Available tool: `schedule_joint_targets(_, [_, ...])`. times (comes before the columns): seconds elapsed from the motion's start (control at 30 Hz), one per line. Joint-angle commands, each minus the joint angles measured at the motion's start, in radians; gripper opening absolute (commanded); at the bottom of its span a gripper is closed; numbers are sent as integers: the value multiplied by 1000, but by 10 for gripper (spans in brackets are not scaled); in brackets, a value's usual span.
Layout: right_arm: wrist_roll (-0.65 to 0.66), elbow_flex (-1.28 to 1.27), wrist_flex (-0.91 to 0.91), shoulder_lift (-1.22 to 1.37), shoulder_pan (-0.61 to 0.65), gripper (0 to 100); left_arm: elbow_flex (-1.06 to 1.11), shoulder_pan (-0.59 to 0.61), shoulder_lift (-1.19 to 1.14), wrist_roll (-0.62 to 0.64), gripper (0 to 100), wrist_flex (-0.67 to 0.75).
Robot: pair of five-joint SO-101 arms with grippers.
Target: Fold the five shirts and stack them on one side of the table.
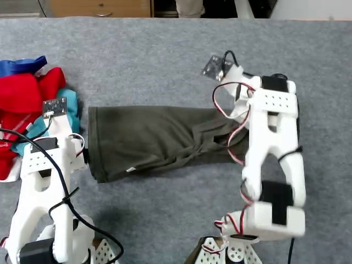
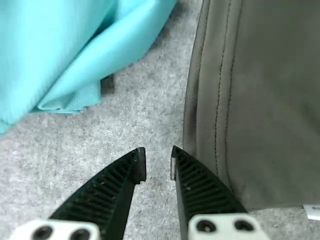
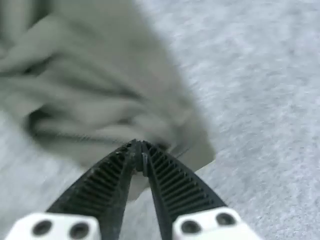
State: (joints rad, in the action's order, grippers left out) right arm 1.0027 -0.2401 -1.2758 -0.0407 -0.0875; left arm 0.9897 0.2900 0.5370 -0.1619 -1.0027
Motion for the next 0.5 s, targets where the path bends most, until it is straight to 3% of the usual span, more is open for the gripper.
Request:
schedule_joint_targets(0.0, [60, -119, -37, -157, -18, 5, -5, 9, 31, -5, 96, 11])
schedule_joint_targets(0.27, [78, -420, 112, -283, -44, 5, -100, 9, 31, 0, 95, 34])
schedule_joint_targets(0.47, [75, -432, 284, -171, -41, 5, -149, 2, 24, 66, 96, 115])
